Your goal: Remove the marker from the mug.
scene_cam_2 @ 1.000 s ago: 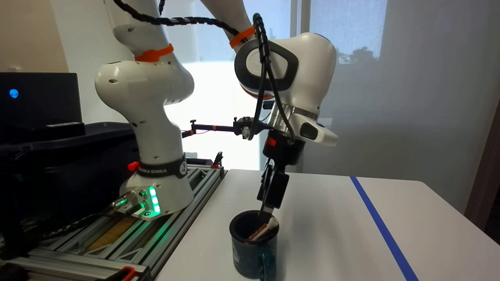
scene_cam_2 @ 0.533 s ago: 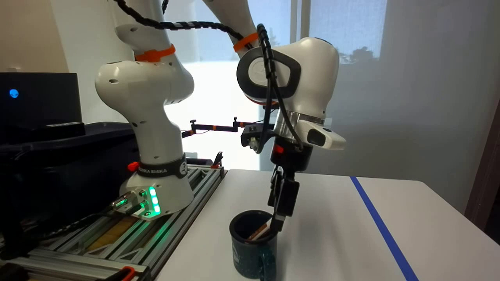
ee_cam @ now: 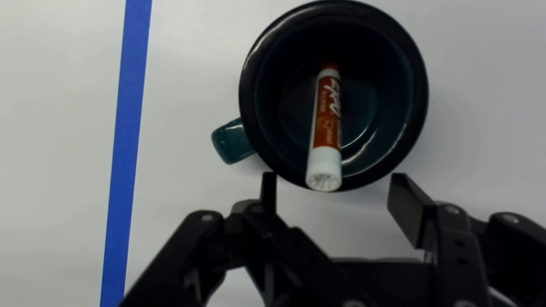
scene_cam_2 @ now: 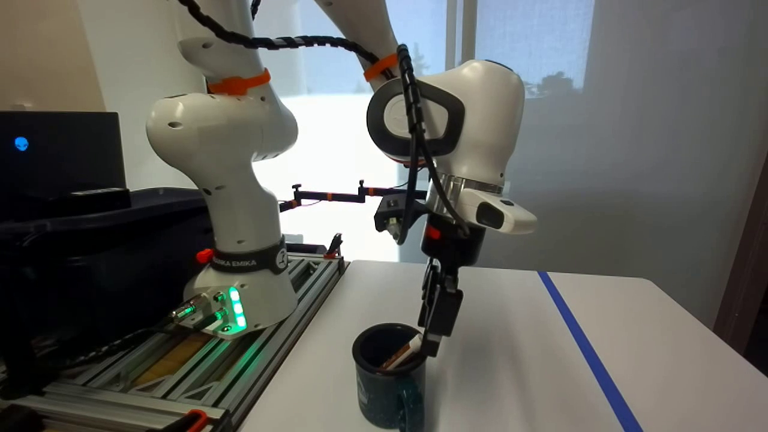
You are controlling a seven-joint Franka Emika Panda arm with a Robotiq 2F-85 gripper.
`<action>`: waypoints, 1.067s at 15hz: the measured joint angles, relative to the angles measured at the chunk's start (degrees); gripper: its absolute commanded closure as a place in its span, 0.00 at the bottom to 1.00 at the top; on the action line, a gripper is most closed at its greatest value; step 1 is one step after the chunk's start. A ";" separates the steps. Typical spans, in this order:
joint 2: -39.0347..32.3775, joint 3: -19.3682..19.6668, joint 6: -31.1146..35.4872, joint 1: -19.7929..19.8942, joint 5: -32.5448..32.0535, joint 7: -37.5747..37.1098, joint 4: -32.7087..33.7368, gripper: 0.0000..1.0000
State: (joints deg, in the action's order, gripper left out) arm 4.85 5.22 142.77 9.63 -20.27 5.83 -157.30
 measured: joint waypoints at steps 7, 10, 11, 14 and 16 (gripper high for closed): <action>-0.81 0.00 -0.16 -0.02 0.22 -1.02 0.82 0.58; -1.25 -0.01 -0.64 -0.02 -0.49 -3.02 1.70 0.60; -1.39 -0.03 -0.92 -0.02 -0.69 -3.70 1.98 0.53; -1.57 -0.21 -2.31 -0.09 -1.97 -6.01 2.69 0.53; -1.57 -0.41 -4.14 -0.29 -3.30 -7.70 3.09 0.49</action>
State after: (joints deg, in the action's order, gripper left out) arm 3.28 4.81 138.64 9.34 -23.57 -1.86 -154.20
